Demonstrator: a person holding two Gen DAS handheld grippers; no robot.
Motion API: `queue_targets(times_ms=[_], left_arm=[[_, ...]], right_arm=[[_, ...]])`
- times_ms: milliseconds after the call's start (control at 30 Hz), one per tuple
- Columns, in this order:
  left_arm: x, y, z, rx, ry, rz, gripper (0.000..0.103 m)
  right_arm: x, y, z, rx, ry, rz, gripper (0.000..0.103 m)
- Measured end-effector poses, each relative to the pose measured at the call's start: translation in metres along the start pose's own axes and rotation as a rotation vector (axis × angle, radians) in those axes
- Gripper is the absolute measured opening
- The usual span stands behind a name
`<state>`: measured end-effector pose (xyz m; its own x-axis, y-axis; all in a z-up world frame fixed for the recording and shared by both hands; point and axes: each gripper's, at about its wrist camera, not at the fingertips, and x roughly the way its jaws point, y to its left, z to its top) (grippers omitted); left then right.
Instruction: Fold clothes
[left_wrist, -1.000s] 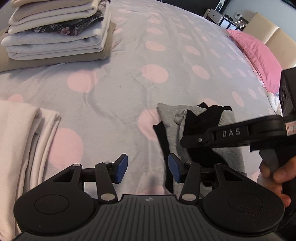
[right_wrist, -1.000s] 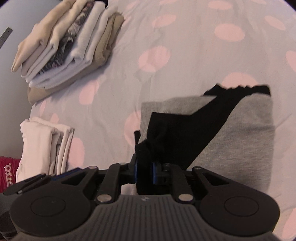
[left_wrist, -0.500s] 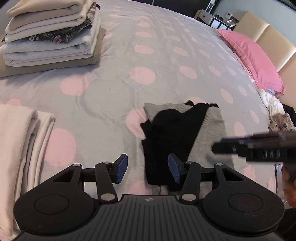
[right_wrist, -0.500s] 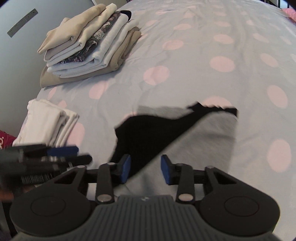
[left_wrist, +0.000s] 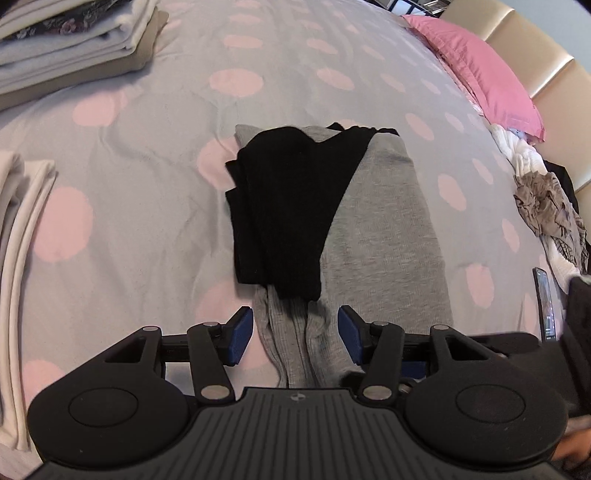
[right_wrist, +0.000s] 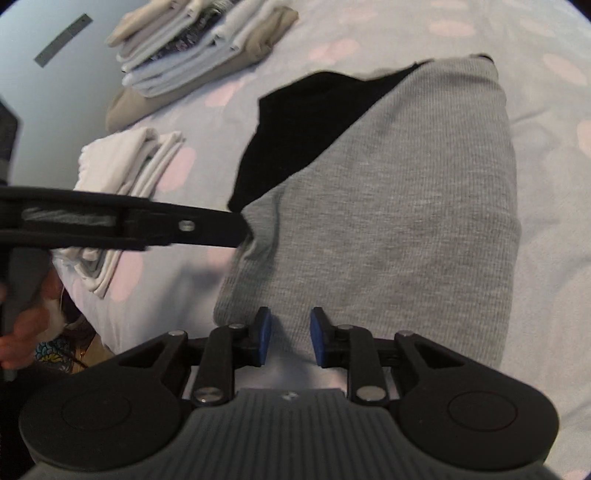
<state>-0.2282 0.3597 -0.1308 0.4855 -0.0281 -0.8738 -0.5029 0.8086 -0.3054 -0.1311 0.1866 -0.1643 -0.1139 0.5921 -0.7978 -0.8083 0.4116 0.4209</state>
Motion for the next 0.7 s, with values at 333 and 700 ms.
queue_targets(times_ms=[333,700], left_arm=[[-0.009,0.003,-0.007,-0.066,0.009,0.049,0.049],[-0.011,0.007,-0.004,-0.058,-0.015,0.066,0.048]], right_arm=[[-0.01,0.043,-0.015,-0.233,-0.081,-0.02,0.033],[0.002,0.017,-0.002,-0.042,-0.034,0.052,0.009]])
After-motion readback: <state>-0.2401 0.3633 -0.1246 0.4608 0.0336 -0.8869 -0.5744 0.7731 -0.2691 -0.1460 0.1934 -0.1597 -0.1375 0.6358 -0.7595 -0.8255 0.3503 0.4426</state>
